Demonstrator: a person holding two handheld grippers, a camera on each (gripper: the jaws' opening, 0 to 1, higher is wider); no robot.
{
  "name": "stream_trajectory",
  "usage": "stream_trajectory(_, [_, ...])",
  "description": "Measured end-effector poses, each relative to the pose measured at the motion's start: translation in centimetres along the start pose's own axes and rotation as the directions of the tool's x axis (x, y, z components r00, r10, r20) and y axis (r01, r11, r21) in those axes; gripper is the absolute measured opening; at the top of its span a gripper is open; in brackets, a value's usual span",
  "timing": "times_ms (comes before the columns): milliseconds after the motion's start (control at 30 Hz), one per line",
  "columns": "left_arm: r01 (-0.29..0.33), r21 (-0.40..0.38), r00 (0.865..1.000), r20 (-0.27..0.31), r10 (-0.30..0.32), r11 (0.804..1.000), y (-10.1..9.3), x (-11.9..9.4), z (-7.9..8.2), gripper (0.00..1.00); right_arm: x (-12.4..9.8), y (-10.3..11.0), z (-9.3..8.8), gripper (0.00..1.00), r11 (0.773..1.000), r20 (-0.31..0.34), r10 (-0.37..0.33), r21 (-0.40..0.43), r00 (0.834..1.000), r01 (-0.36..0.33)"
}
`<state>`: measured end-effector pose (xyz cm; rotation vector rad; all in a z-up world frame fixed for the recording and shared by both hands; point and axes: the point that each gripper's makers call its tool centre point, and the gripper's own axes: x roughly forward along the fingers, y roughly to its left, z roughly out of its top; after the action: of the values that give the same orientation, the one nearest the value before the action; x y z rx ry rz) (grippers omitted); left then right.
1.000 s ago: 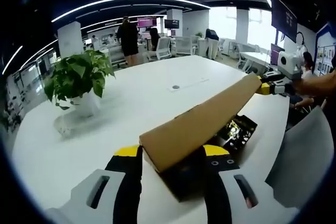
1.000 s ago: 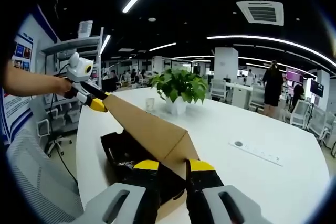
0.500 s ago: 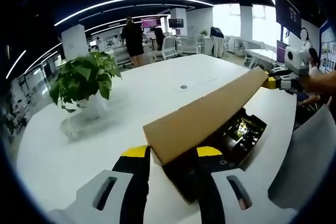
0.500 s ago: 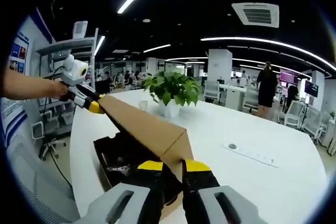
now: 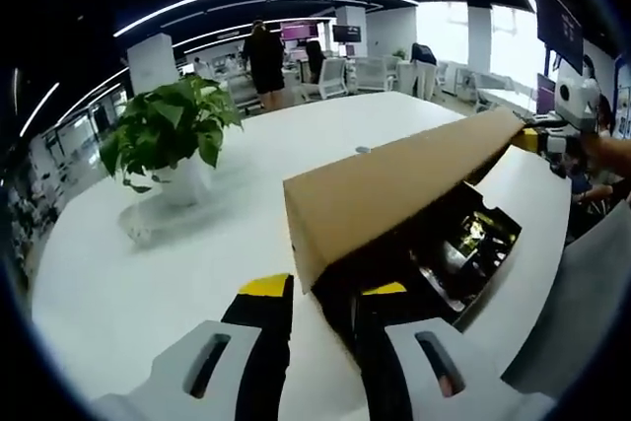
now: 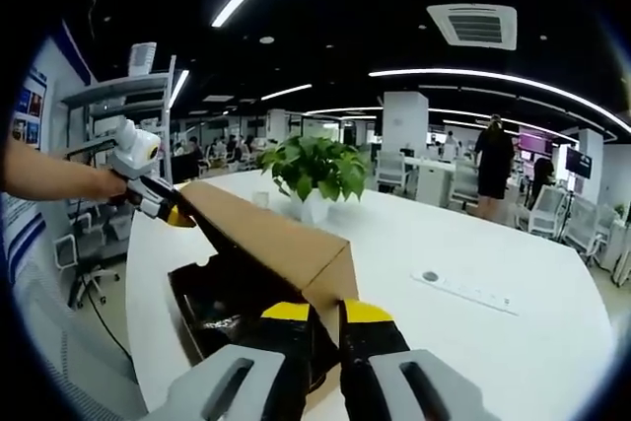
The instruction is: Operate the shoe box by opening the lid, removing the specified soft item, and placing it in the target area until the item is outside and the box remains undamaged.
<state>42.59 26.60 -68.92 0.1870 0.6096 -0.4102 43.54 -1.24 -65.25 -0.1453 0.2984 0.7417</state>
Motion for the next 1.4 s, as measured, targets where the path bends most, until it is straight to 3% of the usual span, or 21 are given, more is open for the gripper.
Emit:
stream_trajectory(567, [-0.051, -0.064, 0.997, -0.052, 0.047, 0.997, 1.2, 2.7, -2.2, 0.17, 0.8, -1.0, 0.8, 0.02, 1.0, 0.005, -0.015, 0.01, 1.0, 0.015])
stream_trajectory(933, [-0.07, -0.085, 0.997, -0.045, 0.066, 0.994, 2.2, 3.7, -1.8, 0.14, 1.6, -1.8, 1.6, 0.01, 1.0, 0.01, -0.021, 0.016, 1.0, 0.021])
stream_trajectory(1400, [-0.052, -0.062, 0.998, -0.027, 0.051, 0.997, 2.7, 4.7, -1.1, 0.03, 2.3, -2.5, 2.1, 0.01, 0.999, 0.017, -0.03, 0.028, 0.999, 0.03])
